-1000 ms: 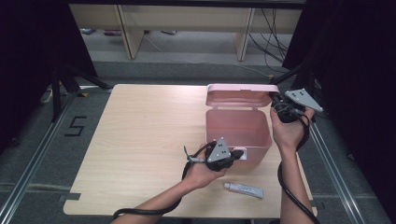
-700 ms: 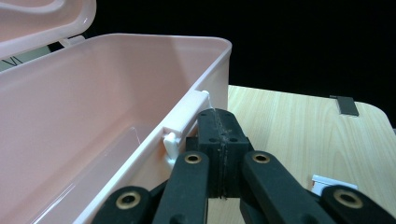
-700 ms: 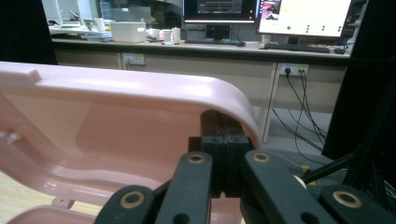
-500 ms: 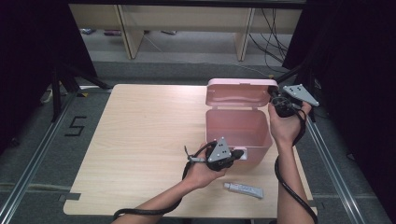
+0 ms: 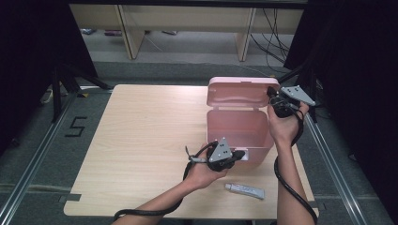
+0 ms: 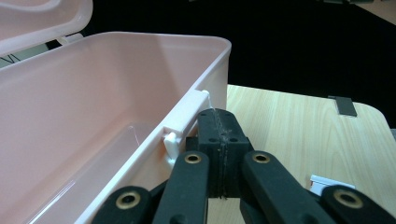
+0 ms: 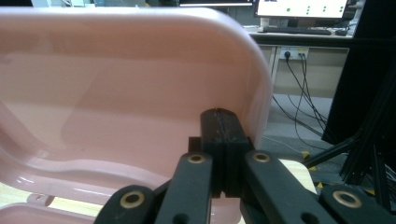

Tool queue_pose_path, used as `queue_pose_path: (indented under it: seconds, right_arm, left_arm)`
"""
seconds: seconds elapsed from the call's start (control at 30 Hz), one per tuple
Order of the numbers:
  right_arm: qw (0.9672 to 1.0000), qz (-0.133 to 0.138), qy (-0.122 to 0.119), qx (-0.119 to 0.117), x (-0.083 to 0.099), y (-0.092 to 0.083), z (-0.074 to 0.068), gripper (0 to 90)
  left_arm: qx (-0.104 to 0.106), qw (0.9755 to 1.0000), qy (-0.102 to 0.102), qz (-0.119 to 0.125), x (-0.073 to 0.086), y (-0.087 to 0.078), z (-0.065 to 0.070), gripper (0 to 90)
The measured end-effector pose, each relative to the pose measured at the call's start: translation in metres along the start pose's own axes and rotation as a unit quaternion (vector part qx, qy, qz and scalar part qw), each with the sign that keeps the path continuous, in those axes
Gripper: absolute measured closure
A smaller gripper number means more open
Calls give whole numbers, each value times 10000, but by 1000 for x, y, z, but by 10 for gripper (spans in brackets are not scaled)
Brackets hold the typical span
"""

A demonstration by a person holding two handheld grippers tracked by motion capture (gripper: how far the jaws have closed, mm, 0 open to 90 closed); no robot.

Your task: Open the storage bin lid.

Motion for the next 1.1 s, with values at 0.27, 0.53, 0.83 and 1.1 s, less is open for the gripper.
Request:
queue_pose_path:
  seconds: [0.27,0.53,0.83,1.1]
  right_arm:
    - [9999,-112,-74,15,4,4,1,900]
    - [9999,-135,-52,59,7,9,1,900]
    - [9994,-308,-135,55,13,15,1,900]
    - [9989,-439,-167,75,18,20,0,900]
  left_arm:
    - [-1,10000,1,7,0,0,0,895]
    - [8,10000,-7,0,0,0,0,895]
    - [7,10000,-14,26,0,0,0,895]
    - [15,10000,-23,33,0,0,0,895]
Point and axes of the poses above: each handheld gripper's, and its own axes: y roughly forward along the jaws, x roughly out of its underside, z roughly to its right, the point moved 8 cm from there along y, roughly forward along the jaws, and after that the axes turned 10 degrees about x, right-handed, at the moved point
